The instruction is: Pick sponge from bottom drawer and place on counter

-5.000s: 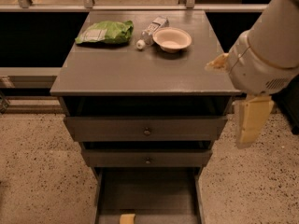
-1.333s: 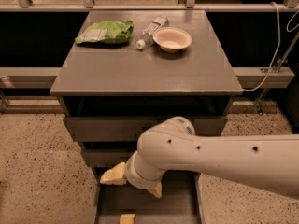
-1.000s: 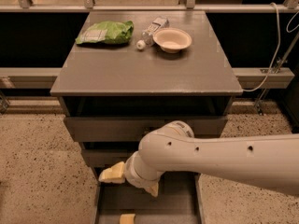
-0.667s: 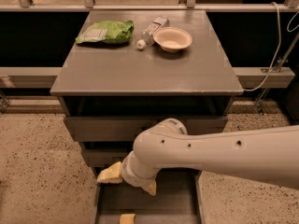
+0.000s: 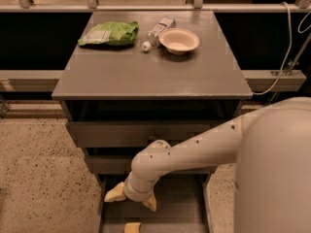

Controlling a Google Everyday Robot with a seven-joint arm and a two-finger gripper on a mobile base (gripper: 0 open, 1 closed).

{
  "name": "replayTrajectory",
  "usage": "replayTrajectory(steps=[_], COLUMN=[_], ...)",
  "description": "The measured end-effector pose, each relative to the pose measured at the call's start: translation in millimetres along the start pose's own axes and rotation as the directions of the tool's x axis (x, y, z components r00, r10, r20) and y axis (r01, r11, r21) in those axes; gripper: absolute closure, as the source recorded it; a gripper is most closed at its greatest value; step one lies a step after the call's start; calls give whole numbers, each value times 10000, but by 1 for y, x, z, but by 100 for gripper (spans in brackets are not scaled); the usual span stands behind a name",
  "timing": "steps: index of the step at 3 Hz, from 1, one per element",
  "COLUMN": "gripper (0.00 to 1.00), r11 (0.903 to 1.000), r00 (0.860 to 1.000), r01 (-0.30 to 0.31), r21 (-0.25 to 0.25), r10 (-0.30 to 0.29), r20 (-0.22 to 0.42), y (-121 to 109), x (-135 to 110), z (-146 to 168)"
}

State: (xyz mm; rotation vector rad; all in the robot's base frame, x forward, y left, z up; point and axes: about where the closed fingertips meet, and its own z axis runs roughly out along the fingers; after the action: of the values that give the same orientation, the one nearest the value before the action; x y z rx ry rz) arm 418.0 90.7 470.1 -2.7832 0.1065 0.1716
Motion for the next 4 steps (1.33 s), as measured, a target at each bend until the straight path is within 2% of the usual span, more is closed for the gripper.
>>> replayTrajectory(steps=[1, 2, 3, 4], gripper=[0, 0, 0, 0], r11=[9993, 9963, 9892, 9838], r00=[9979, 9898, 9699, 9496], r01=[-362, -856, -1441, -1716], r21=[24, -40, -256, -521], r10=[360, 855, 1464, 1792], r20=[541, 1137, 1948, 2573], y=[29, 58, 86, 103], x=[3, -8, -27, -58], z=[78, 147, 219, 245])
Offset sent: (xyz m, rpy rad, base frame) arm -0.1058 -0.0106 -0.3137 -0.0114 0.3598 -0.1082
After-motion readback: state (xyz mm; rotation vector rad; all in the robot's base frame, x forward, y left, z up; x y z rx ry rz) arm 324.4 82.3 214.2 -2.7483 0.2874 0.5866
